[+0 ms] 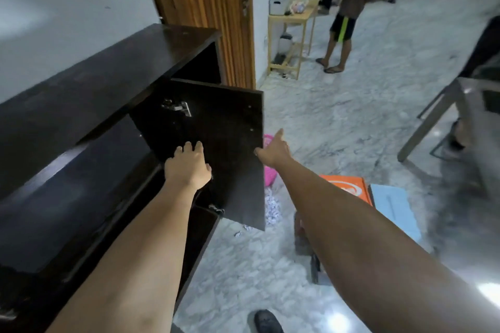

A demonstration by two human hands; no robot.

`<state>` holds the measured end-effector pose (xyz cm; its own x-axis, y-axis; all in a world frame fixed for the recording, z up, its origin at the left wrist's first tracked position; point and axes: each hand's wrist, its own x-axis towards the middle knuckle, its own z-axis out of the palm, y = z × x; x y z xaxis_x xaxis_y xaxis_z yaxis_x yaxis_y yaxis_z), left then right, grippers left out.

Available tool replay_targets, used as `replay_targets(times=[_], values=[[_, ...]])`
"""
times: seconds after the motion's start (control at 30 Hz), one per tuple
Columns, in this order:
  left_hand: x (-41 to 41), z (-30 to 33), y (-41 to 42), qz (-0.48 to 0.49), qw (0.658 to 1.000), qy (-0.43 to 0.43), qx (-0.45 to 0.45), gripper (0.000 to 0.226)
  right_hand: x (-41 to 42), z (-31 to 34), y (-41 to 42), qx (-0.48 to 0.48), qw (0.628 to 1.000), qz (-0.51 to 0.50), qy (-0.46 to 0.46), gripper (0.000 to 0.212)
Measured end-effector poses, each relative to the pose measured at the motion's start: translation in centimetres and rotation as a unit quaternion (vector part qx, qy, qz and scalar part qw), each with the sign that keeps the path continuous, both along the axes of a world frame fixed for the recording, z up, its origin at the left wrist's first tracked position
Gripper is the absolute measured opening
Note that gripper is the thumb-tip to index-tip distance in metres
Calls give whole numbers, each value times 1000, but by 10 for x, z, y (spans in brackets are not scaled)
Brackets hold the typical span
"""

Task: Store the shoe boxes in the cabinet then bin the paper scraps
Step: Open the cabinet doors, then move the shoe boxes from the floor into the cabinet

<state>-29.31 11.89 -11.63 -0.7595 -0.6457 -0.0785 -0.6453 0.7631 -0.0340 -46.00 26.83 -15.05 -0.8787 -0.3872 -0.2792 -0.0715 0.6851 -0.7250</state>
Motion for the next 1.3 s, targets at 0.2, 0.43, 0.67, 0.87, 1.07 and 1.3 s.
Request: replay_targets(times=[0.2,0.43,0.67,0.87,1.07,1.3], values=[[-44,-42,131,-136,985,-24,106,39,14,-54,153,48,995,-74,-49,77],[-92,-134,254,-207,949,-91,219,32,-8,-172,311,109,972,-179,-108,75],[-152,-346,336,-130,896,-187,382,40,-59,-368,413,136,926,-260,-235,38],[-236,-529,361,4,860,-144,490,45,-116,-539,459,107,868,-402,-272,74],[-256,-685,369,184,797,-45,574,52,-126,-653,480,28,828,-479,-291,62],[-186,-708,347,259,738,78,618,54,-75,-661,461,111,921,-348,-135,48]])
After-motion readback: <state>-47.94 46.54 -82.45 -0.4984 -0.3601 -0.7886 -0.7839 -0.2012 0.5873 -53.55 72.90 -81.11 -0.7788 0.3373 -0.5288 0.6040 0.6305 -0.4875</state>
